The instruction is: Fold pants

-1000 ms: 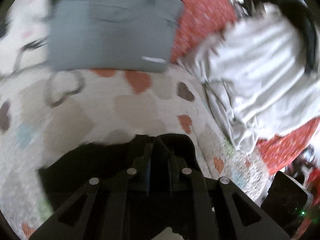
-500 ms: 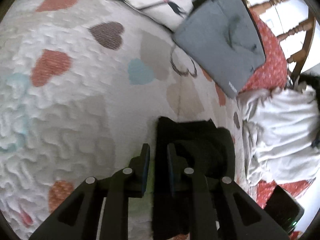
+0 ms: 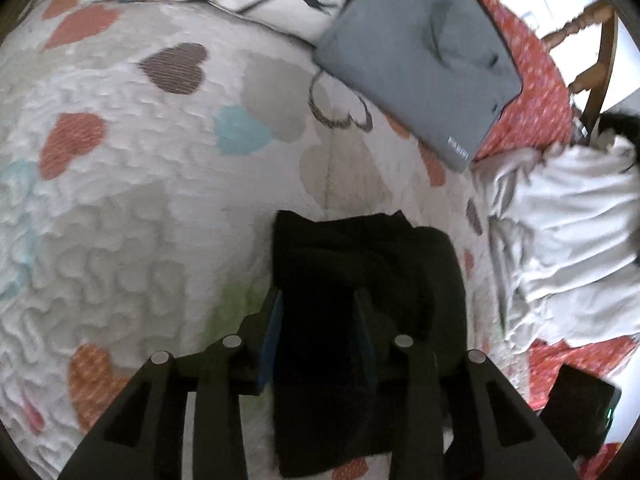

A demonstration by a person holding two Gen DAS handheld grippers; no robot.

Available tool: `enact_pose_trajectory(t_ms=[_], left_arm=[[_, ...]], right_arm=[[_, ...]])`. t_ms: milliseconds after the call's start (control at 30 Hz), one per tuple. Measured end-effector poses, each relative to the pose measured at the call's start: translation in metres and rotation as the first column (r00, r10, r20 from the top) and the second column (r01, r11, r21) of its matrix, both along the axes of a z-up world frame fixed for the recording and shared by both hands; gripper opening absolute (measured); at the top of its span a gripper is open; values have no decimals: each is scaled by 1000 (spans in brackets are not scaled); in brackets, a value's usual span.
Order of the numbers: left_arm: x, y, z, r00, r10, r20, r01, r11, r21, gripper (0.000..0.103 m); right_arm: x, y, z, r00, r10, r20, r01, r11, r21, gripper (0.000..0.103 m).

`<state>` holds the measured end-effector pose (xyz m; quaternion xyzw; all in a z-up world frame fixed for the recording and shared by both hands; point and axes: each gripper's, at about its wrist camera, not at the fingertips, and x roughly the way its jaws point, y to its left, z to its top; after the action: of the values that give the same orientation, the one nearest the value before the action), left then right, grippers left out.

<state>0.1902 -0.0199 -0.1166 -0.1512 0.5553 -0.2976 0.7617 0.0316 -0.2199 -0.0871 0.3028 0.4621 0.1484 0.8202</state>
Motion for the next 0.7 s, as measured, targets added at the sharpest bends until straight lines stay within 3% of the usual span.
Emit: enact_pose_trajectory(t_ms=[67, 100, 133, 167, 200, 300, 367, 467, 533, 633, 700], left_arm=[[3, -11, -1, 1000, -19, 3, 19, 998, 57, 33], [4, -14, 0, 1000, -24, 10, 23, 996, 81, 29], [4, -16, 2, 999, -26, 19, 24, 994, 104, 27], [5, -17, 4, 999, -33, 22, 30, 993, 114, 26], [5, -16, 7, 999, -39, 30, 34, 991, 127, 23], [7, -15, 14, 995, -23, 95, 1, 972, 235, 23], [9, -8, 12, 995, -8, 97, -20, 959, 283, 23], [1, 11, 18, 996, 2, 92, -22, 975, 221, 23], [-12, 18, 28, 994, 1, 112, -20, 985, 173, 22], [-27, 11, 37, 991, -15, 137, 4, 997, 75, 23], [-27, -5, 36, 989, -27, 148, 18, 998, 62, 23]], right_arm=[[10, 11, -15, 999, -23, -33, 23, 1000, 5, 65], [15, 14, -21, 999, -34, -42, 35, 999, 9, 58], [19, 17, -26, 998, -34, -50, 36, 999, 31, 46], [26, 22, -30, 998, -15, -67, 19, 998, 60, 26], [30, 27, -34, 996, 4, -87, 3, 997, 77, 25], [40, 48, -43, 993, 48, -109, -41, 997, 67, 25], [40, 51, -44, 993, 53, -109, -46, 996, 71, 25], [24, 38, -22, 995, 78, -55, -73, 994, 86, 27], [11, 20, 5, 998, 64, 27, -66, 996, 68, 38], [12, -11, 34, 995, -31, 93, 35, 999, -40, 65], [35, -37, 39, 989, -108, 96, 118, 988, -99, 65]])
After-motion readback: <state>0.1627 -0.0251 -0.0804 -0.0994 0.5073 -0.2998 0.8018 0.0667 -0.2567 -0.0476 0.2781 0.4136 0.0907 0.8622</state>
